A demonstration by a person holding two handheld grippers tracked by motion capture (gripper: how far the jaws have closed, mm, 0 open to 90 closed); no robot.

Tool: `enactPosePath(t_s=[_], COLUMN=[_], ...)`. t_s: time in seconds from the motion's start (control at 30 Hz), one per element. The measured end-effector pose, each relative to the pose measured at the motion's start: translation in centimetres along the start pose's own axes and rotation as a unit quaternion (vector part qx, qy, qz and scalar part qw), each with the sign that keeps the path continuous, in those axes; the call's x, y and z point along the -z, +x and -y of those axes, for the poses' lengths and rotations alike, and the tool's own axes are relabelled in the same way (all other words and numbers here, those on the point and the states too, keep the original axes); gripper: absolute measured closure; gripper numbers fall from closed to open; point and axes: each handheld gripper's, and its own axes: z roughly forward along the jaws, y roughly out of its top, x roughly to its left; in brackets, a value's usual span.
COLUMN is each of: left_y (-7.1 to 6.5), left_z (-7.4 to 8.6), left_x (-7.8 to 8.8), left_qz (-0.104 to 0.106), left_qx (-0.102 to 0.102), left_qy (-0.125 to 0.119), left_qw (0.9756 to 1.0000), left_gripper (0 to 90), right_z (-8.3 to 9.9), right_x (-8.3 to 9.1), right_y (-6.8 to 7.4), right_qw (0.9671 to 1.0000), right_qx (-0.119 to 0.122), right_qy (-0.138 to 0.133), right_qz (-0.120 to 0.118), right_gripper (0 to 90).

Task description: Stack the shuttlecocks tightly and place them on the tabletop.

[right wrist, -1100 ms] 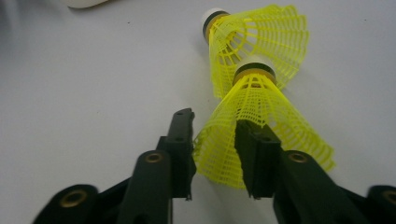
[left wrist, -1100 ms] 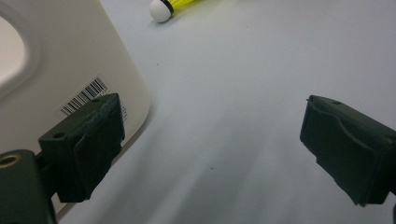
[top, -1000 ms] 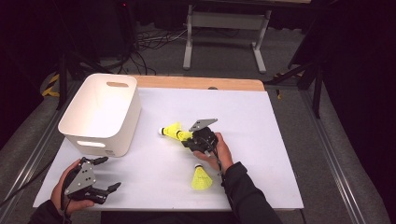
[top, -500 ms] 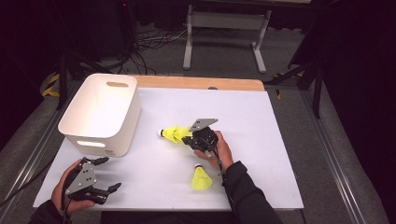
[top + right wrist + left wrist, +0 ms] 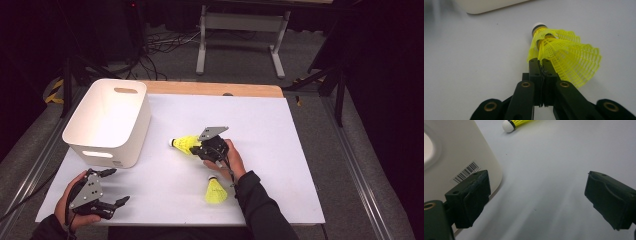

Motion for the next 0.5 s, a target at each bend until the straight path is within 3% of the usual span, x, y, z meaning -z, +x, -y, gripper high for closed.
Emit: enactPosePath(t_s=[0.17, 0.5], left_y=[-0.02, 0.0], left_z=[0.0, 0.01], left_x=[0.0, 0.06], left_qz=[0.001, 0.0], left_qx=[0.0, -0.002], left_qy=[0.0, 0.001], left_qw=[1.0, 1.0], left_gripper=[7.3, 7.2], right_z=[0.16, 0.66], right_x=[-0.15, -0.5], right_y=[-0.21, -0.68], right_qw=[1.0, 0.9996], right_qx=[-0.002, -0.015], right_qy=[0.006, 0.021], right_qz=[0.002, 0.006], right_gripper=[88.0, 74.1])
